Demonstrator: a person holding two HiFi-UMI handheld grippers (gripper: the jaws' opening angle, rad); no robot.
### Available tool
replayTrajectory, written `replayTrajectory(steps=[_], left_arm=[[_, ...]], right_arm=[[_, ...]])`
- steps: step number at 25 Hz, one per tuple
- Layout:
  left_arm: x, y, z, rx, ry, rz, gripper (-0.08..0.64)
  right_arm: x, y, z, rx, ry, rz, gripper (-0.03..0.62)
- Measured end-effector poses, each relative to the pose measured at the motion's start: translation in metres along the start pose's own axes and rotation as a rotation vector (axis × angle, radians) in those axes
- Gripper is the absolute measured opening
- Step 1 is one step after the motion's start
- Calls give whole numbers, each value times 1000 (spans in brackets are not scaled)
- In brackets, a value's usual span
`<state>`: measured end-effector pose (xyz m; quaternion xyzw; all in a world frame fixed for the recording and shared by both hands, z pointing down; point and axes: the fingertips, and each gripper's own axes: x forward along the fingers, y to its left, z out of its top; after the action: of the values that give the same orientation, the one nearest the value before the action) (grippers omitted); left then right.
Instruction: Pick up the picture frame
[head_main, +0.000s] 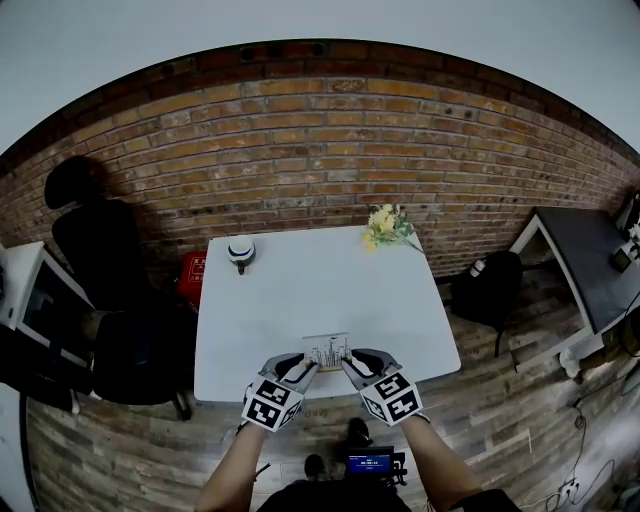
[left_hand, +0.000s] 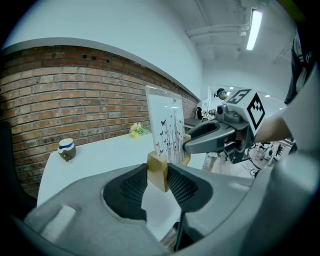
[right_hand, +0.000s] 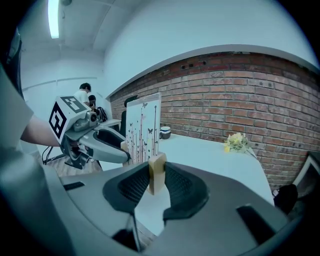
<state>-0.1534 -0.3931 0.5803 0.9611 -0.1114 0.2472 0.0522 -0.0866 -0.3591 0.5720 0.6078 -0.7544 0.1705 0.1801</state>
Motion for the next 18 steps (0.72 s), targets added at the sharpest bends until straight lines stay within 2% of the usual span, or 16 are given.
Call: replayTrajectory(steps=[9,18], left_arm=[[-28,-21,-19,16,-1,-19,130],[-36,-31,-26,21,-3,-28,130]], right_arm=[[-19,34,-15,12,-6,-31,103],[-28,45,-21,7,-3,-52,100]])
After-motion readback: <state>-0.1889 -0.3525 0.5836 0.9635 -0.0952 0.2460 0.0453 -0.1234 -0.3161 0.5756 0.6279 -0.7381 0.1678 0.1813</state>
